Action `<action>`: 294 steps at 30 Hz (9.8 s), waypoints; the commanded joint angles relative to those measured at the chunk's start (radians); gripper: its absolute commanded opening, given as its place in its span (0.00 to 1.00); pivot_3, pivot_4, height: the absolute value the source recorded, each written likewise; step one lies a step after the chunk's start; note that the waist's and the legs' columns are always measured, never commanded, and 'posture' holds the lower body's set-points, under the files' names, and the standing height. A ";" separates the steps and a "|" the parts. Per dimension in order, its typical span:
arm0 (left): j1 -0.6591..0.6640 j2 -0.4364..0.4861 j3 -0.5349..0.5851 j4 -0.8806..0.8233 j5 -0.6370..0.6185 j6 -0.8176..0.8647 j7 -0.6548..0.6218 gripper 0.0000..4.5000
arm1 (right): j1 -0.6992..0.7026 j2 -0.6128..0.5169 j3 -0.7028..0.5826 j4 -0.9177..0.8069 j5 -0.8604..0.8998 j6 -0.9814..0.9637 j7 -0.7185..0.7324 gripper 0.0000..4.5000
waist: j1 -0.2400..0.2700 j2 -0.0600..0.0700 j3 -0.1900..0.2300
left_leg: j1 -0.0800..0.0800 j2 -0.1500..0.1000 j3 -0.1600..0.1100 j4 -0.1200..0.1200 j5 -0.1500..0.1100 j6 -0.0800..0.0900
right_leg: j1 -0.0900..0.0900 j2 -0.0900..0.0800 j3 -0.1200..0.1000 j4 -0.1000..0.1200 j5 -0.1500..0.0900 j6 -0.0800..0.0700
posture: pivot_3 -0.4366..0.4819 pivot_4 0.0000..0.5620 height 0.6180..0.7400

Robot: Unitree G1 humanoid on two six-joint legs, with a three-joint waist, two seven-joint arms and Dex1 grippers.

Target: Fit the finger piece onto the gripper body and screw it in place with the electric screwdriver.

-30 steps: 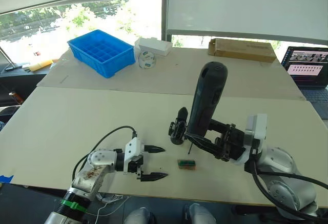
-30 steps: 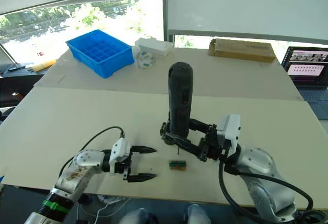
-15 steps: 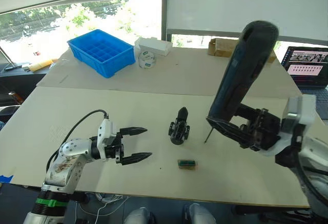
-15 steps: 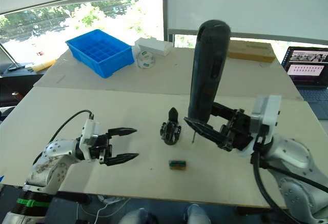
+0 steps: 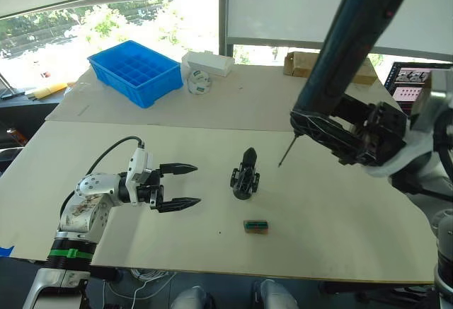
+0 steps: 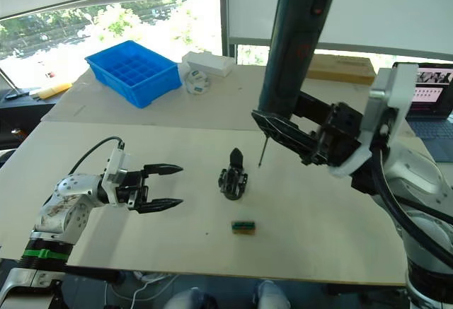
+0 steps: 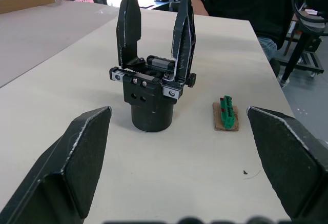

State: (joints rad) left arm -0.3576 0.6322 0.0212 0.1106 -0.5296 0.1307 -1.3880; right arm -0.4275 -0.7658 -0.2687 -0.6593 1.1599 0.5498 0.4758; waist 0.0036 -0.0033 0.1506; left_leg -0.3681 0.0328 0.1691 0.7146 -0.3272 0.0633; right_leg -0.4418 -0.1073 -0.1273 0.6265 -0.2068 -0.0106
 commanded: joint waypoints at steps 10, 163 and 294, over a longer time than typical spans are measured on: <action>0.071 -0.121 -0.083 -0.014 0.193 -0.132 0.181 0.99 | -0.162 0.108 0.092 0.019 0.001 -0.010 0.022 0.43 | 0.003 0.000 0.000 | 0.000 -0.001 0.000 0.000 0.000 0.000 | 0.000 0.000 -0.001 0.000 0.000 0.001 | 0.48 0.27 1.00; -0.051 -0.417 -0.308 0.228 0.435 -0.169 0.445 0.50 | -0.138 0.246 0.265 0.070 -0.370 -0.029 0.183 0.43 | 0.009 0.000 0.000 | -0.004 -0.001 -0.003 0.010 -0.002 0.009 | 0.003 -0.007 -0.002 -0.001 0.007 0.006 | 0.48 0.27 1.00; -0.018 -0.396 -0.326 0.186 0.425 -0.120 0.441 0.50 | 0.133 0.317 0.437 0.160 -0.674 -0.087 0.086 0.43 | 0.006 0.000 -0.004 | -0.001 -0.001 -0.003 0.009 -0.002 0.009 | 0.004 -0.007 0.000 -0.001 0.006 0.006 | 0.48 0.27 1.00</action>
State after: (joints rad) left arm -0.3995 0.2288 -0.2781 0.2842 -0.1169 -0.0056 -0.9283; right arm -0.3256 -0.4348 0.1385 -0.5504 0.5374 0.4026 0.5787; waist 0.0094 -0.0037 0.1467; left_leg -0.3690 0.0320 0.1662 0.7230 -0.3292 0.0724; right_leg -0.4375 -0.1139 -0.1268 0.6254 -0.2006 -0.0050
